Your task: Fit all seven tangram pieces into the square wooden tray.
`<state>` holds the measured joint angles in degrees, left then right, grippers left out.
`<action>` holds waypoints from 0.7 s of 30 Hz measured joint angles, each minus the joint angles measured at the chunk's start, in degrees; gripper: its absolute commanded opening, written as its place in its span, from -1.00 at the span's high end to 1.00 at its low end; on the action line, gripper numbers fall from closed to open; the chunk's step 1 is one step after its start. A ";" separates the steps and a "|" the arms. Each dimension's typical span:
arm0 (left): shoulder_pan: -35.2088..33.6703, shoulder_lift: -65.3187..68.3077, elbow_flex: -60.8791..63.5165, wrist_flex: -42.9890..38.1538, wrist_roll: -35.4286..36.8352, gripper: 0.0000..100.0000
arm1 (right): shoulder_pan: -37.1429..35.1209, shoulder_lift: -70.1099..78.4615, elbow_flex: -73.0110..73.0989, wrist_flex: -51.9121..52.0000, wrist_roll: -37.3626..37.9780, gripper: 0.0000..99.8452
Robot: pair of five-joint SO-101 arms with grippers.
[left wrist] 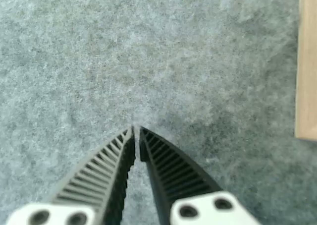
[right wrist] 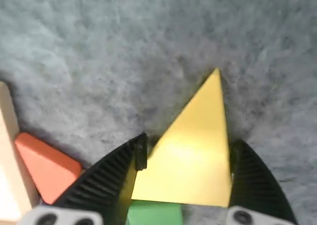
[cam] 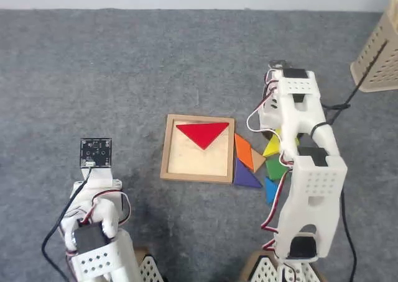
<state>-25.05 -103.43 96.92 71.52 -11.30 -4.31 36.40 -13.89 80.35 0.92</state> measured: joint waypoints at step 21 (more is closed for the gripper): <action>0.00 0.00 0.00 0.00 0.00 0.97 | 2.37 -3.34 -0.44 1.23 -0.62 0.99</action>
<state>-25.05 -103.43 96.92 71.52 -11.30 -1.93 33.05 -14.33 81.58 0.31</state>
